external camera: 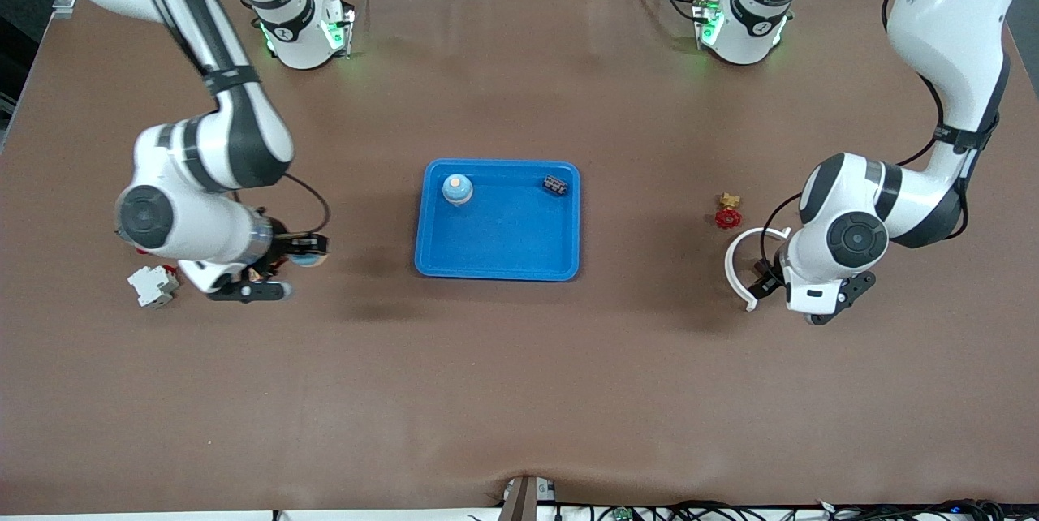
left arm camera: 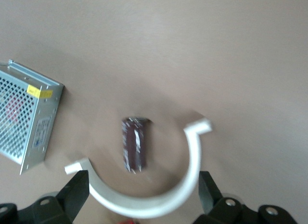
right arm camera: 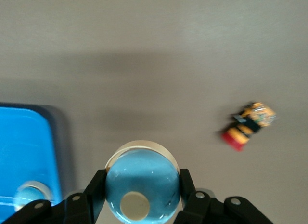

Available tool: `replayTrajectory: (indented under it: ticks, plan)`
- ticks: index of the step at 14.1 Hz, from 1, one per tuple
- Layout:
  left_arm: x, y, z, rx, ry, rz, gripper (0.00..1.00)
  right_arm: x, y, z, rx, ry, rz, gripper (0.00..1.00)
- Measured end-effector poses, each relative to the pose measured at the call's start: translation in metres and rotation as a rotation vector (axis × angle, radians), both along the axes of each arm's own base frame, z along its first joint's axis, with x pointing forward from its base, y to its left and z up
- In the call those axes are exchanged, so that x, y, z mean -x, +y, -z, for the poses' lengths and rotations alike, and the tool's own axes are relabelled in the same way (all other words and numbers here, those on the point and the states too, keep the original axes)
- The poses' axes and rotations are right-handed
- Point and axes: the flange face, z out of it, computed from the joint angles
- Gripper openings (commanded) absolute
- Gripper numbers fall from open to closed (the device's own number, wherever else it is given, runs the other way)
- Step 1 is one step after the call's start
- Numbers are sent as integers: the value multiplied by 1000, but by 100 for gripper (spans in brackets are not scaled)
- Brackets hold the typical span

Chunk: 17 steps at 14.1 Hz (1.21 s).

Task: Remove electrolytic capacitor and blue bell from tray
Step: 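Return the left gripper to the tray while the right gripper lowers the bell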

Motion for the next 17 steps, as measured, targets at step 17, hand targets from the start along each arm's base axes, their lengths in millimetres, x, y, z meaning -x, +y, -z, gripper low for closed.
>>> replayTrajectory:
  ticks: [17]
  plan:
    - [160, -360, 40, 55, 2, -316, 89, -28, 28, 79, -34, -201, -1, 0]
